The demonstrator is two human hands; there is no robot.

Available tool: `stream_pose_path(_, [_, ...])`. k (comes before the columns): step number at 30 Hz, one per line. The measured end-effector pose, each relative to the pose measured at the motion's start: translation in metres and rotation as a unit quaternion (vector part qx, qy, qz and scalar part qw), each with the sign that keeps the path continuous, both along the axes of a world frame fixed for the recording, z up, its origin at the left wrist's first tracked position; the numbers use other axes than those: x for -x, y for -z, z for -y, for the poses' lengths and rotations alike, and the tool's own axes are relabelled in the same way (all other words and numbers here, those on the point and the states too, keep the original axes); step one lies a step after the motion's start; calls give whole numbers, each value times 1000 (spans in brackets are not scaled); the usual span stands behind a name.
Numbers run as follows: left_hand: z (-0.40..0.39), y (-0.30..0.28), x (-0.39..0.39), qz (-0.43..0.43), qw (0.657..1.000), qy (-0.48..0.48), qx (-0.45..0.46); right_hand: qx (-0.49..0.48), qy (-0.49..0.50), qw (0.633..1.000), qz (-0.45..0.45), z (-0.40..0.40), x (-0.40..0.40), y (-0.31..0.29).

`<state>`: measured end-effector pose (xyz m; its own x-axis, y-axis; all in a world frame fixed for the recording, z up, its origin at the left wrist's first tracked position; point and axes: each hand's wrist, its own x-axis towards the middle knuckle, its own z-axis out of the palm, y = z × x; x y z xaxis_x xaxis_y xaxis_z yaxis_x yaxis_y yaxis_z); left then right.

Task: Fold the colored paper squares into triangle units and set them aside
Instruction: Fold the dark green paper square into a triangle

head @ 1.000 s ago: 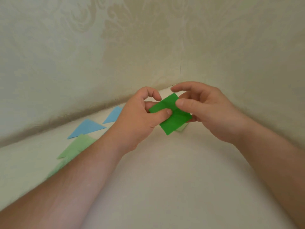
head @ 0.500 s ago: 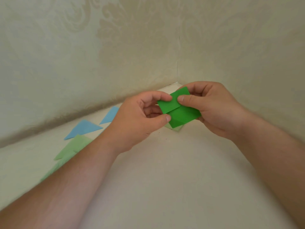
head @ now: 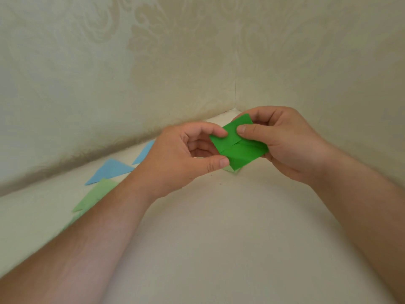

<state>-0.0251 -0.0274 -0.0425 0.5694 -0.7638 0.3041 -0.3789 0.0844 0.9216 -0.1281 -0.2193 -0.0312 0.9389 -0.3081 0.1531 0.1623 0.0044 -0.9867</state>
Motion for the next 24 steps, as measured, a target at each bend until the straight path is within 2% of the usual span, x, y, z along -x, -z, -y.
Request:
stream_pose_path(3, [1,1,-1,-9,1000,-6,12,-1,-10,1000,-12,0,1,-1])
stream_pose_path(9, [6,2,3,-80,996,-13,42,11,-17,1000,9,-2,0,0])
stream_pose_path(14, [4,-1,2,-67,996,-31,44,53,-13,998,9,-3,-1,2])
stream_pose_path(20, [-2,-3,-1,23,998,-40,-33,83,0,996,14,-2,-1,2])
stream_pose_path(24, [0,-3,1,-1,999,-41,-9,89,5,996,29,-2,0,1])
